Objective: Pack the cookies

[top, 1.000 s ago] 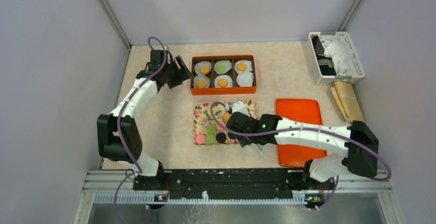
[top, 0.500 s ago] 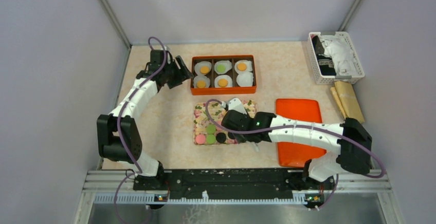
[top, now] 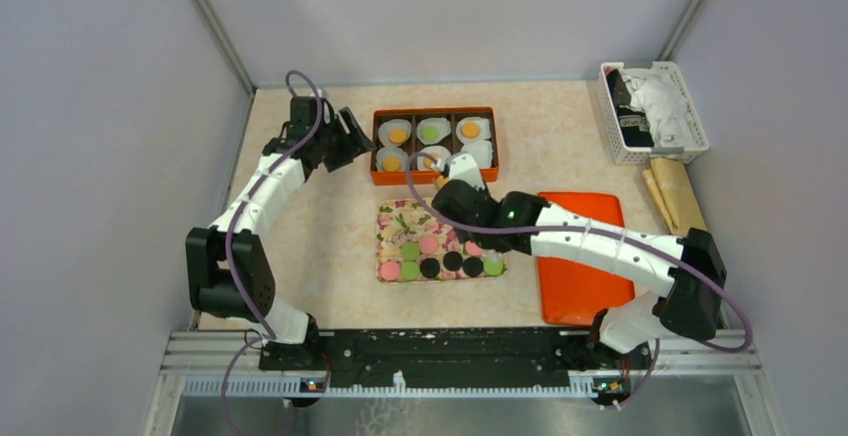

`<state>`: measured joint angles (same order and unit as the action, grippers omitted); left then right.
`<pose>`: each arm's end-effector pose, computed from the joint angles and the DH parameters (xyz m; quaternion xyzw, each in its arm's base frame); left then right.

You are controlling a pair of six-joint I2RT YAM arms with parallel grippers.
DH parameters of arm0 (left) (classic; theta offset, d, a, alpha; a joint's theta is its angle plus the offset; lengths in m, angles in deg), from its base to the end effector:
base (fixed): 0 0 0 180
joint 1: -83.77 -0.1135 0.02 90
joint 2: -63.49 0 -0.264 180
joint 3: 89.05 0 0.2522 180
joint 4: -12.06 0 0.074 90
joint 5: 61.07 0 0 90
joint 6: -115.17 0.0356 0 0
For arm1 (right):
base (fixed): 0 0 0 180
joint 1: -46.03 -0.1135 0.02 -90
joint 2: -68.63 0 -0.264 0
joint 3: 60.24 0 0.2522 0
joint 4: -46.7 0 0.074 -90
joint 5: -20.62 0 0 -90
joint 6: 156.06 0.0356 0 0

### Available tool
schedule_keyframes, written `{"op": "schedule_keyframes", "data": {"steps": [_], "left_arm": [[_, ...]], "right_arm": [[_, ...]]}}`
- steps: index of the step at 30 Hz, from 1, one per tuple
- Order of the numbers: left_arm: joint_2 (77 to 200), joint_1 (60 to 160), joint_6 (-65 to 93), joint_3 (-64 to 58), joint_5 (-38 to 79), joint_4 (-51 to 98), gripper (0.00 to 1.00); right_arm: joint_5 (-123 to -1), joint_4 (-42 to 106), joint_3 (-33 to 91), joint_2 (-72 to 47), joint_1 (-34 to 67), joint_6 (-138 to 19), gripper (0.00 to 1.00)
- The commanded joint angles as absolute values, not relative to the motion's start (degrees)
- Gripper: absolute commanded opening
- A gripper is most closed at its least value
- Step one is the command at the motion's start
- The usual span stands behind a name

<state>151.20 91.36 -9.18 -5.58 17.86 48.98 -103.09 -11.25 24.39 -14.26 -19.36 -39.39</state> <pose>0.3391 -0.0521 0.2869 -0.1709 0.8909 -0.2293 0.3528 0.1417 0.2618 0.2970 -0.2241 0.8919 0.0076 0.3928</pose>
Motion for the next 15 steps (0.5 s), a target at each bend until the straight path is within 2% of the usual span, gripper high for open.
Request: {"op": "schedule_keyframes", "data": {"steps": [1, 6, 15], "left_arm": [[148.25, 91.41, -8.31, -5.82, 18.65, 47.45, 0.72], [147.91, 91.41, -6.55, -5.42, 20.35, 48.14, 0.72], [150.0, 91.41, -6.74, -5.52, 19.54, 47.64, 0.72]], "right_arm": [[-105.17, -6.34, 28.13, -13.82, -10.3, -42.31, 0.06], [-102.6, -1.47, 29.9, -15.77, -3.26, -45.81, 0.07], [-99.21, 1.97, 31.65, -22.11, 1.95, -48.15, 0.07]]}}
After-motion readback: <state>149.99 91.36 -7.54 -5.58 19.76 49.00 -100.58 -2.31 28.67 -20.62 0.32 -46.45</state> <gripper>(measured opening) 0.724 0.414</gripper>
